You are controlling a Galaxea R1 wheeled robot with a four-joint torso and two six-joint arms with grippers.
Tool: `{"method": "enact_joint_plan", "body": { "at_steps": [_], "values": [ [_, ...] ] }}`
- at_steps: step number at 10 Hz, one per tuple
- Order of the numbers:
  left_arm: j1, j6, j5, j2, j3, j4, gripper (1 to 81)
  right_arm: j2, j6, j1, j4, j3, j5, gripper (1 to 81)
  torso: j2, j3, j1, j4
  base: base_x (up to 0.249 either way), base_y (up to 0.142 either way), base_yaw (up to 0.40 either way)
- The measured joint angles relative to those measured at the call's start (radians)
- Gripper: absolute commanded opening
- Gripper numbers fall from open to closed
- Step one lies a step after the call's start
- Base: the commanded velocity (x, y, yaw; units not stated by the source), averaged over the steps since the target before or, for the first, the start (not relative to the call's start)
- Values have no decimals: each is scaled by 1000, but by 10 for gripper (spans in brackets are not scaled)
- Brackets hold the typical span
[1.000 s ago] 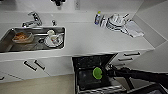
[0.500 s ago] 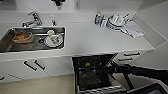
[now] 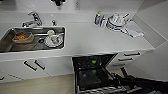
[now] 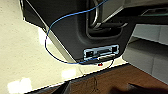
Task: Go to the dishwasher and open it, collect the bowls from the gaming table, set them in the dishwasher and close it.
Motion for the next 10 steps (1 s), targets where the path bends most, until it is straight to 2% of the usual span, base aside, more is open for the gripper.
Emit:
{"method": "enact_joint_plan", "body": {
  "at_steps": [3,6,8,10],
  "values": [
    [-12,0,-1,5,-19,-2,811,-122,-50,-174,0,53,4,811,0,0,0,0,0,0,0],
    [-12,3,-9,2,-22,-2,811,-207,-126,-323,-1,123,74,811,0,0,0,0,0,0,0],
    [-13,3,-11,-1,-23,-2,811,-226,-175,-433,-1,111,131,811,0,0,0,0,0,0,0],
    [-13,3,-13,-1,-23,-2,811,-183,-217,-517,-1,14,171,811,0,0,0,0,0,0,0]
  ]
}}
